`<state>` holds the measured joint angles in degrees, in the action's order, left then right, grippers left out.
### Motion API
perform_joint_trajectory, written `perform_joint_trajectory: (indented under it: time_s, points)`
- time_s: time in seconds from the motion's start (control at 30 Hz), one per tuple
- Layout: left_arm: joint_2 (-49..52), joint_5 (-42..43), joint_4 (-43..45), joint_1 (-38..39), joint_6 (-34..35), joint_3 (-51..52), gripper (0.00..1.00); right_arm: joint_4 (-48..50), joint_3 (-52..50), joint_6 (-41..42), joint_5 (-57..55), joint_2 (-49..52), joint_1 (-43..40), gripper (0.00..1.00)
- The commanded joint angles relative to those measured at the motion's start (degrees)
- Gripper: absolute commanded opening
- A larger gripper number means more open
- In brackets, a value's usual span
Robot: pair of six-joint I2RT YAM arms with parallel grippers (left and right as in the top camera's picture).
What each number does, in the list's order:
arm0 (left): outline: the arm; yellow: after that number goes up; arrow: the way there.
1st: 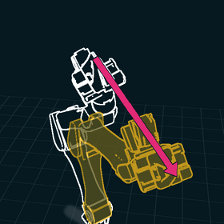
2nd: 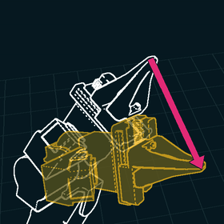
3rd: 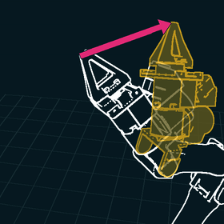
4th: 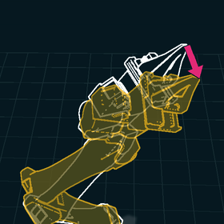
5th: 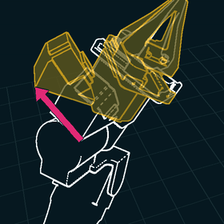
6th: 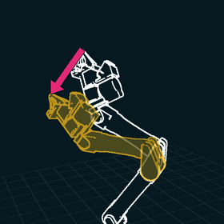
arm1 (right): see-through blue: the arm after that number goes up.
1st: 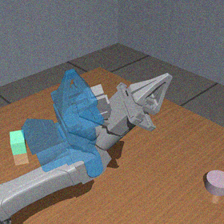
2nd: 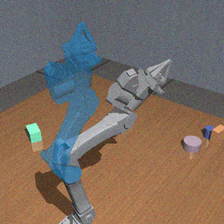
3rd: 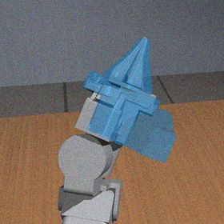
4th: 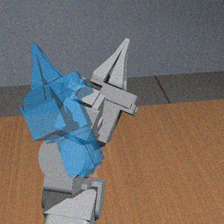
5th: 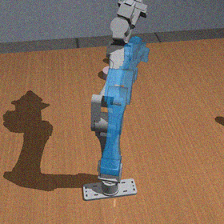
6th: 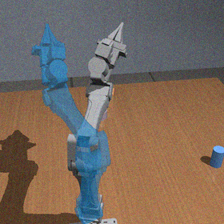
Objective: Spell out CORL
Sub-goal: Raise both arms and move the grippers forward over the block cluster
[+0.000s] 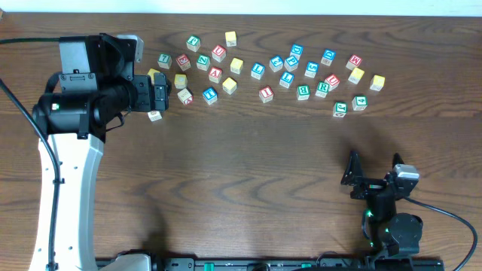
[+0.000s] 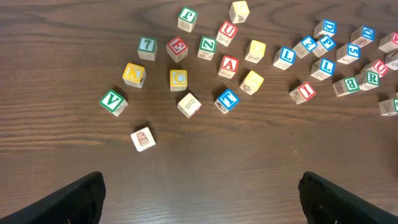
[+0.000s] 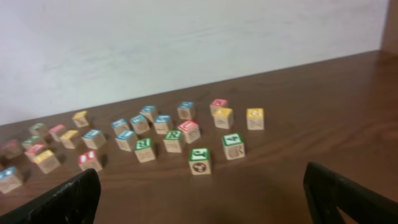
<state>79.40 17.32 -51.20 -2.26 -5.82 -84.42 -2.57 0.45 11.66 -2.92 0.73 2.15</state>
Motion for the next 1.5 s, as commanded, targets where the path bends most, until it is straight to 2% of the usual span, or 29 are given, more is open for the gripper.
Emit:
perform_joint_trajectory:
  time_s: [0.0,0.23,0.43,0.8,0.9,1.47]
  points:
    - [0.0,0.6,-0.2,-0.4,0.5,-1.6,0.98,0.3,-0.1,-0.2,3.1,-0.4,-0.3,0.99]
    - [0.0,0.6,-0.7,-0.4,0.5,-1.6,0.98,1.5,1.6,-4.7,4.6,-0.3,-0.3,0.99]
    - [0.0,0.6,-0.7,-0.4,0.5,-1.6,0.98,1.6,8.0,-7.7,4.3,3.8,-0.3,0.99]
    - [0.0,0.7,-0.6,-0.4,0.5,-1.6,0.98,-1.3,30.3,-7.6,5.7,27.6,-0.3,0.99]
    - [0.0,0.7,-0.6,-0.4,0.5,-1.6,0.98,-7.0,39.1,-7.7,7.3,36.0,-0.3,0.99]
    - [0.0,0.7,-0.6,-0.4,0.5,-1.6,0.98,-55.4,92.2,-10.3,11.0,82.1,-0.3,0.99]
